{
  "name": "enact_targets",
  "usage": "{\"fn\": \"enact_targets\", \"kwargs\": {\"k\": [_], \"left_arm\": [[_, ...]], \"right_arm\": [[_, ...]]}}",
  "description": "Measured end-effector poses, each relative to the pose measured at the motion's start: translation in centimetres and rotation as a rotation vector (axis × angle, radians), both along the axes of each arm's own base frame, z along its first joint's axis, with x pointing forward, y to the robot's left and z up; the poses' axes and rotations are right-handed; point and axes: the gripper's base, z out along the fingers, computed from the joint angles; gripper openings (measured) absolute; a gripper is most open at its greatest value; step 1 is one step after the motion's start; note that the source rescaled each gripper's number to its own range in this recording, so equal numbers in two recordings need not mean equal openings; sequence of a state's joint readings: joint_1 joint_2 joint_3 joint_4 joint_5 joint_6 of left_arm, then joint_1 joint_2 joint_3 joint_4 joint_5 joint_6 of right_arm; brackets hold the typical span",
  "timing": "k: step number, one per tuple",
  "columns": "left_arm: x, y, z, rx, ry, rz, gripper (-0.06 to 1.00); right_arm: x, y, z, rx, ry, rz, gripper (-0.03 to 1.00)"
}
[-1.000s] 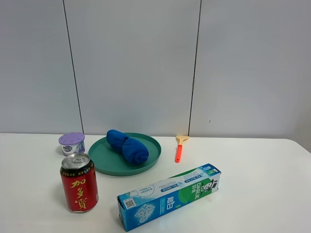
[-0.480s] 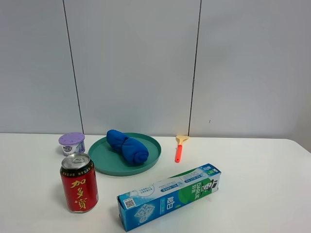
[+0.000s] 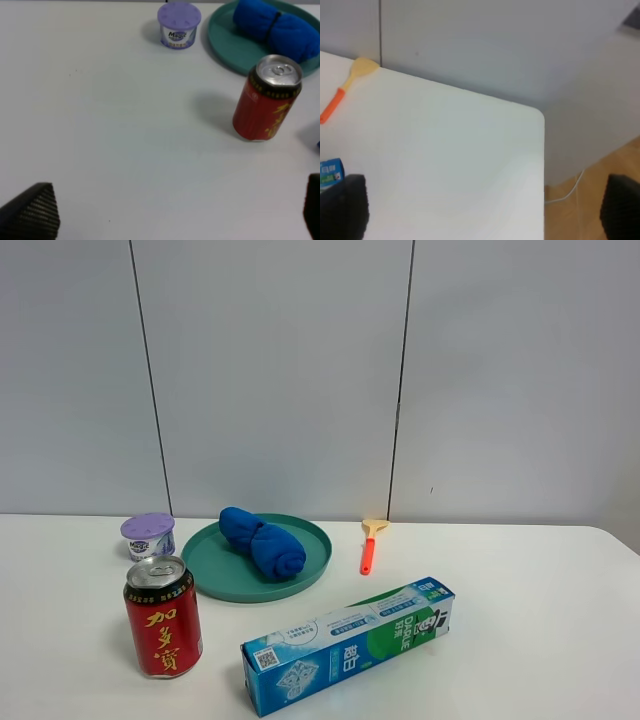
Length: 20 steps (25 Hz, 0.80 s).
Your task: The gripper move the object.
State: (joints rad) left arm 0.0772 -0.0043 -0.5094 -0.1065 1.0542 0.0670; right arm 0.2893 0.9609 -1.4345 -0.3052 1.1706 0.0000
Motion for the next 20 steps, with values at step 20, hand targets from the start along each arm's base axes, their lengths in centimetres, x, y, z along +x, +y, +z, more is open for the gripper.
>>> {"fn": "enact_targets", "kwargs": {"k": [20], "left_arm": [[0.0, 0.0, 0.0, 0.000, 0.000, 0.000, 1.00]], "right_arm": [[-9.8, -1.8, -13.5, 0.129, -0.083, -0.069, 0.89]]}}
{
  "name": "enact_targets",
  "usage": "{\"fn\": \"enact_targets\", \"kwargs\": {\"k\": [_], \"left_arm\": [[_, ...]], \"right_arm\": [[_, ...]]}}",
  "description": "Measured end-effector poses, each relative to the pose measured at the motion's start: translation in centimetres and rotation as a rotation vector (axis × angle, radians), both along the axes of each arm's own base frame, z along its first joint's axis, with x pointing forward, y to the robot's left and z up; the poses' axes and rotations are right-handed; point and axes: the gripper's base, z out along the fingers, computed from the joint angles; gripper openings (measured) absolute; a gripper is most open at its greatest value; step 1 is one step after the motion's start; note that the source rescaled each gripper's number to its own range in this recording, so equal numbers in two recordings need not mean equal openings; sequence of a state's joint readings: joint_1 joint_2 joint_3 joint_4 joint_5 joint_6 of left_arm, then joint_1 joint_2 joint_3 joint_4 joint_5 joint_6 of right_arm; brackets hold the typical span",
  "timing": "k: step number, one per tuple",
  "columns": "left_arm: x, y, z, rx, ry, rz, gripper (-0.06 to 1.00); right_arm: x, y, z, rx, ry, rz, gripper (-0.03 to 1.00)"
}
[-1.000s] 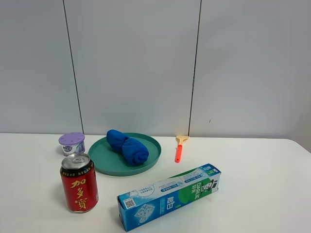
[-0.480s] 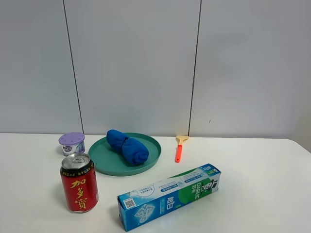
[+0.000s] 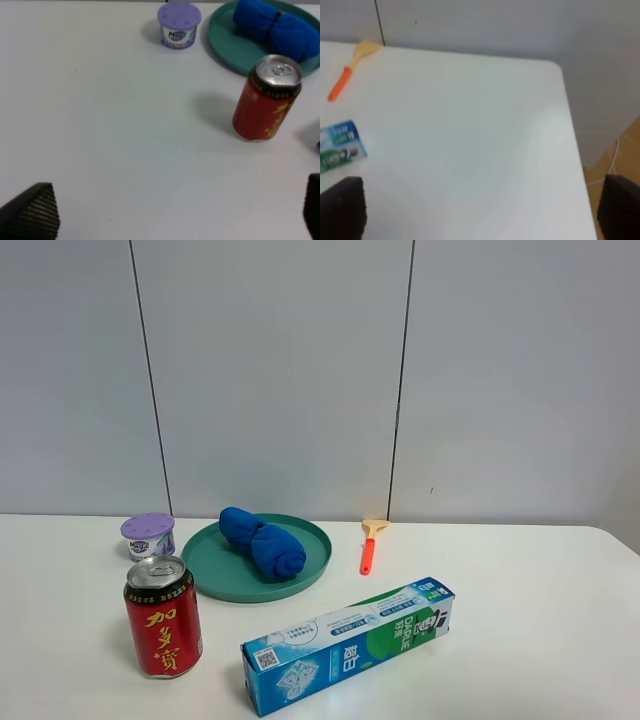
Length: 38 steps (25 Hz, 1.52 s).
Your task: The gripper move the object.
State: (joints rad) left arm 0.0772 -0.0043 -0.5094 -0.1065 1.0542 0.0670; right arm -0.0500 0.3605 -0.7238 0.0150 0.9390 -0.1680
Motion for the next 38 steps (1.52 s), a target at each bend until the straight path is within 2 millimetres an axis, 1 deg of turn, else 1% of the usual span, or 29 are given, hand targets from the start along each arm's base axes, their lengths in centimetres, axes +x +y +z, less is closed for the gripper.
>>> {"fn": "enact_targets", "kwargs": {"k": [2, 7, 9, 16, 23, 38], "left_arm": [[0.0, 0.0, 0.0, 0.000, 0.000, 0.000, 1.00], [0.0, 0.0, 0.0, 0.000, 0.000, 0.000, 1.00], [0.0, 0.0, 0.0, 0.000, 0.000, 0.000, 1.00], [0.0, 0.0, 0.0, 0.000, 0.000, 0.000, 1.00], [0.0, 0.0, 0.0, 0.000, 0.000, 0.000, 1.00], [0.0, 0.0, 0.0, 0.000, 0.000, 0.000, 1.00]], "right_arm": [[-0.8, 0.0, -1.8, 0.008, 0.004, -0.004, 0.89], [-2.2, 0.1, -4.6, 0.042, 0.036, -0.021, 0.88], [-2.7, 0.1, -5.3, 0.047, 0.054, -0.023, 0.88], [-3.7, 0.2, -6.6, 0.056, 0.066, -0.032, 0.88], [-3.8, -0.3, -6.7, 0.082, 0.066, -0.104, 0.88], [-3.8, -0.3, -6.7, 0.095, 0.065, -0.114, 0.87]]}}
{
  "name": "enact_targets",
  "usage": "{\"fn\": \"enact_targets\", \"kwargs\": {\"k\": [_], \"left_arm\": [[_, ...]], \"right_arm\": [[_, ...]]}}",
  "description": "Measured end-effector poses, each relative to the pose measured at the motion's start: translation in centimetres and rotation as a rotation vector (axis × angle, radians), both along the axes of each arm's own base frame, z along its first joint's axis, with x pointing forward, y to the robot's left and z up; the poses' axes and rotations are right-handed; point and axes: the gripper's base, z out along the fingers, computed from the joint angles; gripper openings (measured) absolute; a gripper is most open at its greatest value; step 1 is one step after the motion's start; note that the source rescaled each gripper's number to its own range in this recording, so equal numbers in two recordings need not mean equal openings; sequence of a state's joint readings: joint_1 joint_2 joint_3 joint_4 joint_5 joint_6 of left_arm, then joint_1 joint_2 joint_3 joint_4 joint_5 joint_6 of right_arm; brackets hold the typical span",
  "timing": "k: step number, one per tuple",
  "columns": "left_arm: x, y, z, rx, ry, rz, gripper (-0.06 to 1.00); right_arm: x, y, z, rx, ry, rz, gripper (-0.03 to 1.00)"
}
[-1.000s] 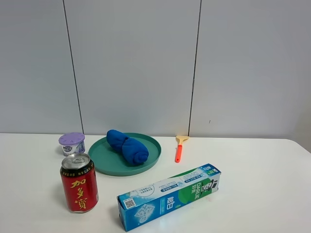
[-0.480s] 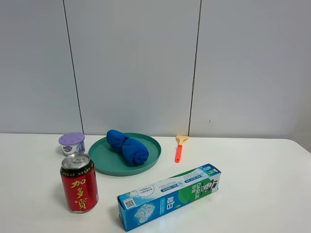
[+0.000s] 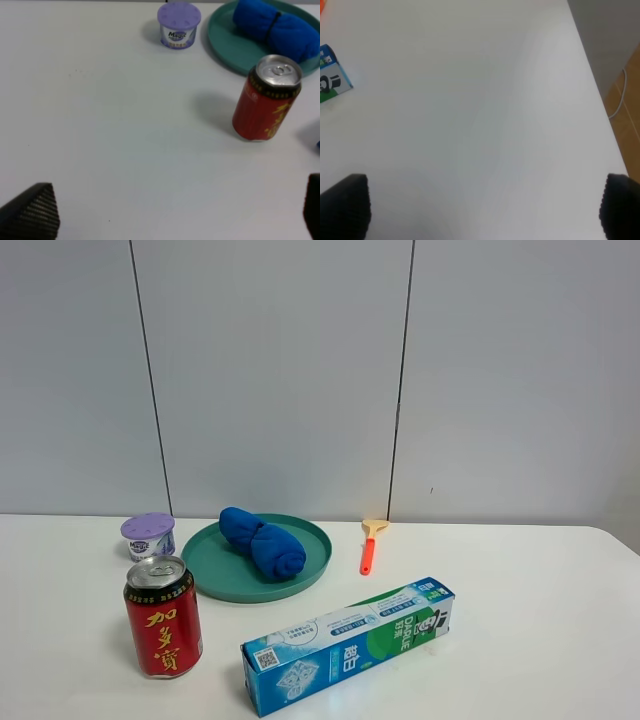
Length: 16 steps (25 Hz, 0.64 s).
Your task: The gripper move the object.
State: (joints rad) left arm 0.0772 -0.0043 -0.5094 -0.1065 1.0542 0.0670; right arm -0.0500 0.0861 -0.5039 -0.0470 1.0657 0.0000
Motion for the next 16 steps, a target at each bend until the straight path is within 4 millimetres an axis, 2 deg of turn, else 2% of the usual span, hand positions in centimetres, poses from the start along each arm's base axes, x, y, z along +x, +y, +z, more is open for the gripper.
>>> {"fn": "enact_targets", "kwargs": {"k": [16], "left_arm": [[0.00, 0.00, 0.00, 0.000, 0.000, 0.000, 1.00]], "right_arm": [[0.00, 0.00, 0.00, 0.000, 0.000, 0.000, 0.87]]}}
